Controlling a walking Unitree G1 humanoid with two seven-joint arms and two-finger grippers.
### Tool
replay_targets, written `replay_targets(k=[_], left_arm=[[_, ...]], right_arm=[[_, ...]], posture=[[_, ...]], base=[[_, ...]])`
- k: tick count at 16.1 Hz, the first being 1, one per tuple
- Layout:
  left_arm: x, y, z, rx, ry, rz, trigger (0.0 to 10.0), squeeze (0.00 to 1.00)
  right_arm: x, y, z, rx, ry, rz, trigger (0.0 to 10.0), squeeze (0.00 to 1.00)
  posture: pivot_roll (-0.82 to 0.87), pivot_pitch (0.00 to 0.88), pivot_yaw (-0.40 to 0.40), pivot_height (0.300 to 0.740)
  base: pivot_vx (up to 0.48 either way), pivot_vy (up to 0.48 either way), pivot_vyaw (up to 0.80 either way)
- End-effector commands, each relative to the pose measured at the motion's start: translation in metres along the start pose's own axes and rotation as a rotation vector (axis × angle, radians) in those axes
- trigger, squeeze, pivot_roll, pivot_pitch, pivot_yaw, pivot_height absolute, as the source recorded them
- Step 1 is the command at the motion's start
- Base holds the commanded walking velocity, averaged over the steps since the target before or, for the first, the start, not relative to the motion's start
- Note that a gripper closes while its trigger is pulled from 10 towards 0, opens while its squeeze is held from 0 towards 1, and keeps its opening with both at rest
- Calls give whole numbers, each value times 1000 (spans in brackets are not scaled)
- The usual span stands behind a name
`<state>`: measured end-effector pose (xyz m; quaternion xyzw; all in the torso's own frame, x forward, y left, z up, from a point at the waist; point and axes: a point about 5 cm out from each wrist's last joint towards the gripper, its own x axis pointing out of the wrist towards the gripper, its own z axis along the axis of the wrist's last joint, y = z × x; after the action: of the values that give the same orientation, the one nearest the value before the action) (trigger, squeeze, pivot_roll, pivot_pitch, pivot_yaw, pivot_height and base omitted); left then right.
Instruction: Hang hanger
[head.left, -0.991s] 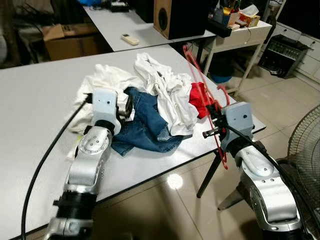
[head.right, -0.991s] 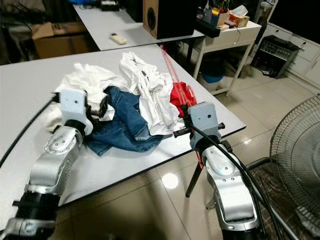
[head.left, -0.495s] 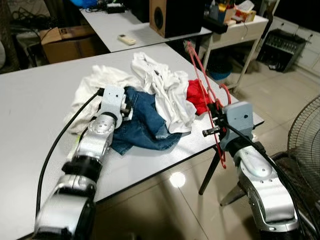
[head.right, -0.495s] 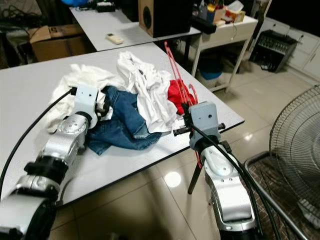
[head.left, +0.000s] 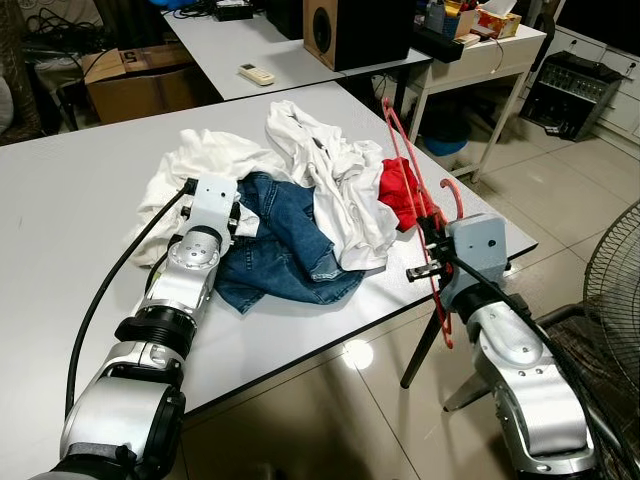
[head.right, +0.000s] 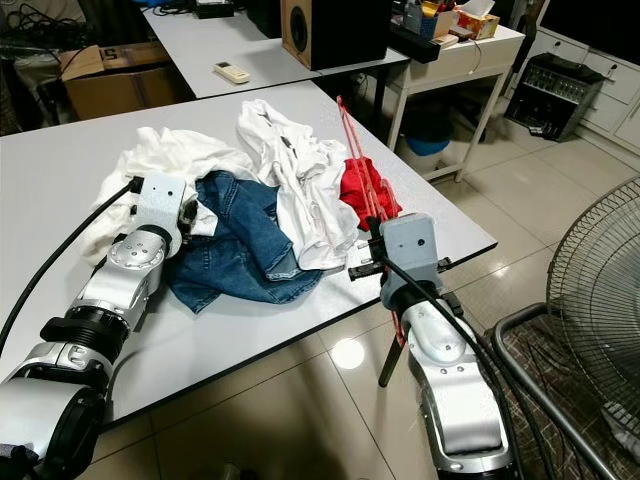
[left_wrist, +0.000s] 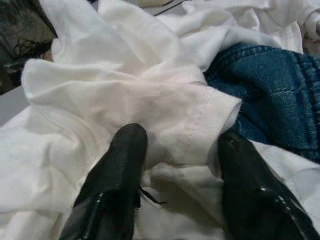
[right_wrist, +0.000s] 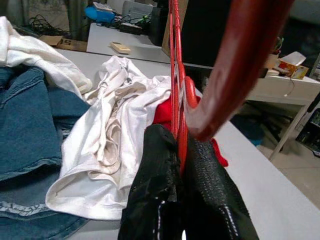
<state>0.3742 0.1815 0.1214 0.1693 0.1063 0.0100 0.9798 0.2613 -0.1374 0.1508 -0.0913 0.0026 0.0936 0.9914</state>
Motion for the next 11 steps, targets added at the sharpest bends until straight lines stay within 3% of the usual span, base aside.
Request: replay_targets(k=[1, 5, 11], left_arm=[[-1, 1, -2, -1, -2, 10, 0, 0], [-3, -8, -2, -14, -16, -26, 0, 0], [-6, -9, -5, -37, -27, -51, 0, 0]], right_arm=[[-2, 1, 2, 0, -16, -5, 10000, 0], [-1, -2, 1, -2, -14, -10, 10000, 0], [-1, -4, 1, -12, -14, -9, 10000, 0]], posture=[[7, 10, 37, 740], [17, 15, 32, 740], [5, 14, 23, 740]], base=[[0, 0, 0], [0, 0, 0], [0, 0, 0]])
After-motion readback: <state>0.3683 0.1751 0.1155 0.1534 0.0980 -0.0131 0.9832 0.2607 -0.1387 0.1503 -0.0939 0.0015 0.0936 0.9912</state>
